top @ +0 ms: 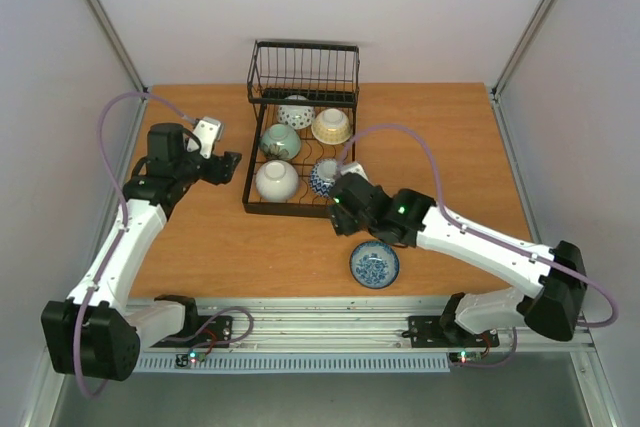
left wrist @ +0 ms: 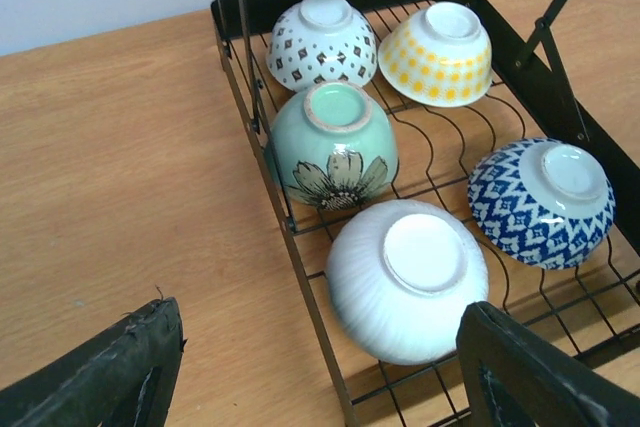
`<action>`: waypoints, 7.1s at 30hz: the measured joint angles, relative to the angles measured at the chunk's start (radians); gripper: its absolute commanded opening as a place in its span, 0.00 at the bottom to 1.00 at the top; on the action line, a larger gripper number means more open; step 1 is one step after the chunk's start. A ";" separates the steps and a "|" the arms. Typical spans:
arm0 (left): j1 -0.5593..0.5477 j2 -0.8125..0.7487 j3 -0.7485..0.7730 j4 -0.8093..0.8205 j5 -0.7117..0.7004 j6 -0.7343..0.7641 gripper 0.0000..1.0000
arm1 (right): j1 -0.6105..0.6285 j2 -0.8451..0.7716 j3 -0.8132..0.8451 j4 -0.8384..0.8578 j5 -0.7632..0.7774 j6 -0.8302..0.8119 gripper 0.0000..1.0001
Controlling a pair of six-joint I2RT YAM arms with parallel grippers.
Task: Load the bowls into the dish rack
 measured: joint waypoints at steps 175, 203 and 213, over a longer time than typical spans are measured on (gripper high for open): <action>-0.179 0.072 -0.013 -0.053 0.022 0.089 0.72 | -0.062 0.415 0.356 -0.216 -0.056 -0.343 0.01; -0.152 0.076 -0.013 -0.053 0.025 0.074 0.73 | -0.108 0.603 0.462 -0.311 0.038 -0.413 0.01; -0.148 0.077 -0.013 -0.053 0.029 0.074 0.73 | -0.113 0.707 0.527 -0.307 0.145 -0.428 0.01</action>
